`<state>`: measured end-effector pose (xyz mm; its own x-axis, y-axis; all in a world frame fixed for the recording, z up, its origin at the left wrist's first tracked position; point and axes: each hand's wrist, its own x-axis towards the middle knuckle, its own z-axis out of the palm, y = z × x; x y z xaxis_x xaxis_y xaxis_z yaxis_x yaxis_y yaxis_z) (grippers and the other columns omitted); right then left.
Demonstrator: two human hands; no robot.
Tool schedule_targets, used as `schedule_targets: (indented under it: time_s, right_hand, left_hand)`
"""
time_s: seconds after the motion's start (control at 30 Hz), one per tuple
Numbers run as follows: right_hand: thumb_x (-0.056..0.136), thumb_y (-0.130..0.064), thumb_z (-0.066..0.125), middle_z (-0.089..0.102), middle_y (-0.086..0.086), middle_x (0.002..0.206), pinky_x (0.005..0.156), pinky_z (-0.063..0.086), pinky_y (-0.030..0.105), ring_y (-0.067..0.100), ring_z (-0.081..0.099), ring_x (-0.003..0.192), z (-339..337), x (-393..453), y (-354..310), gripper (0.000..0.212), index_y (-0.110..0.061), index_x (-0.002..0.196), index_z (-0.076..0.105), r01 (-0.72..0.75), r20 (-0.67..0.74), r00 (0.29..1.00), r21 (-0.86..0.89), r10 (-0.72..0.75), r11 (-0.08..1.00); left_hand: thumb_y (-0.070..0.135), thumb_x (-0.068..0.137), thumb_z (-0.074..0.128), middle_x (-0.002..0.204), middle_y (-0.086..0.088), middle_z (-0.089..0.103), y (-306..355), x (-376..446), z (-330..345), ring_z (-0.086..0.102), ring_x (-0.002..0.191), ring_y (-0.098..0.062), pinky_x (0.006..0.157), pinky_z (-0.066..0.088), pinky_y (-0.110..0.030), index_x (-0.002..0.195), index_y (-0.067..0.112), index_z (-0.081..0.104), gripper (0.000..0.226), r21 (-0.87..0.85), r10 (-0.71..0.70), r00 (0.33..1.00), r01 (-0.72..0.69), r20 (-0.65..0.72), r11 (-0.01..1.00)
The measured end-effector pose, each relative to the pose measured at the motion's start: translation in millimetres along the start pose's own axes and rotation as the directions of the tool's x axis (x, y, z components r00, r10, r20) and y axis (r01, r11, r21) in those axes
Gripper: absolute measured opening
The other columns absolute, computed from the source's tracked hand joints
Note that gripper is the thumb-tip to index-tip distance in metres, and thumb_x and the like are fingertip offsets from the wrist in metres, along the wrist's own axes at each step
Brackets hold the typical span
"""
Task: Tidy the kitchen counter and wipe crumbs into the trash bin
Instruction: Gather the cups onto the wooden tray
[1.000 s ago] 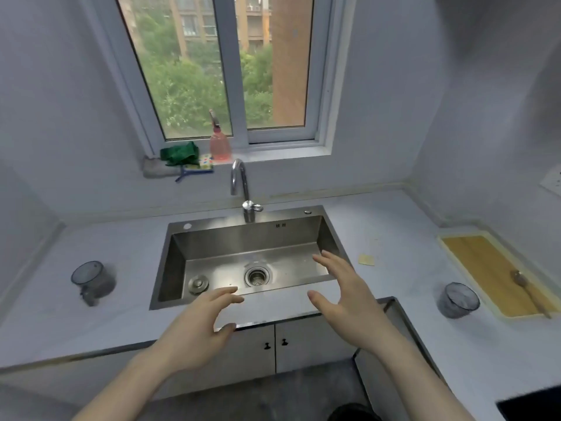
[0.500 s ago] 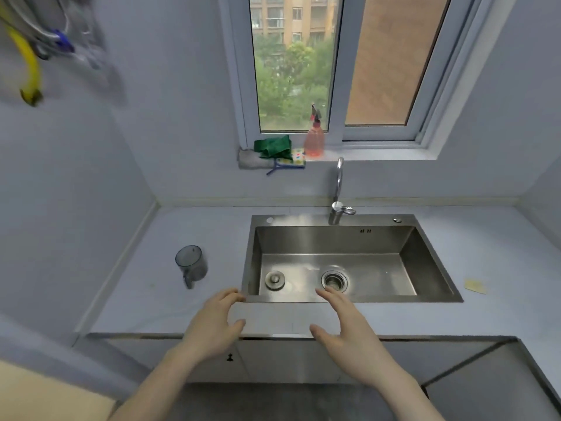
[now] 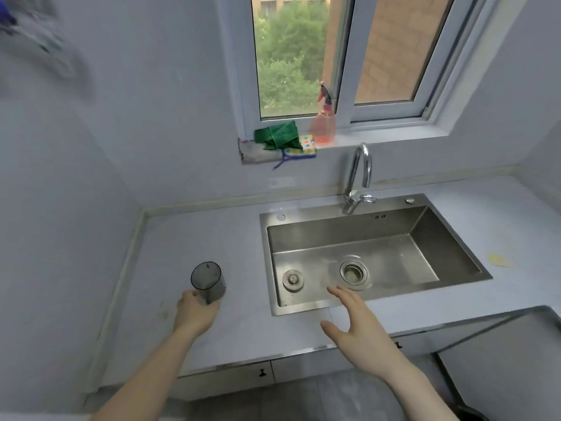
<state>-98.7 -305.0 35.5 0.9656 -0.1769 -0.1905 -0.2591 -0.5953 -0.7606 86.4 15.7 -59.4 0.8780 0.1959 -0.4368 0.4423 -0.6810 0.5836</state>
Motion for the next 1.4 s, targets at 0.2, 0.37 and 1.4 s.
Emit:
schedule_targets:
  time_s: [0.2,0.37,1.4]
  right_hand:
    - [0.092,-0.041,0.067,0.026,-0.019,0.162,0.117,0.021,0.020,-0.004,0.023,0.147,10.3,-8.0,5.9,0.067,-0.041,0.152,0.036,-0.087,-0.057,0.994,0.029,0.089,0.996]
    - [0.091,-0.041,0.067,0.029,-0.019,0.159,0.118,0.029,0.027,0.013,0.045,0.140,10.5,-20.6,10.5,0.065,-0.043,0.149,0.037,-0.162,-0.080,0.983,0.070,0.168,0.984]
    - [0.092,-0.041,0.068,0.036,-0.028,0.147,0.111,0.029,0.021,-0.003,0.038,0.135,-200.7,-215.5,195.3,0.059,-0.044,0.145,0.042,-0.377,-0.467,0.756,0.263,0.459,0.888]
  left_hand:
    - [0.031,0.090,0.069,0.101,-0.015,0.067,-9.0,34.2,18.1,0.059,0.077,-0.028,0.056,0.050,-0.027,0.112,0.000,0.066,0.038,-0.166,-0.134,0.983,0.154,0.127,0.974]
    - [0.027,0.099,0.060,0.080,-0.013,0.062,-13.5,41.9,27.5,0.057,0.070,-0.032,0.064,0.047,-0.032,0.101,0.003,0.067,0.025,-0.244,-0.145,0.979,0.176,0.142,0.954]
    - [0.041,0.100,0.057,0.086,0.004,0.073,262.3,-268.0,228.4,0.073,0.086,-0.013,0.073,0.053,-0.025,0.092,0.022,0.074,0.027,-0.282,0.542,0.560,-0.485,0.626,0.828]
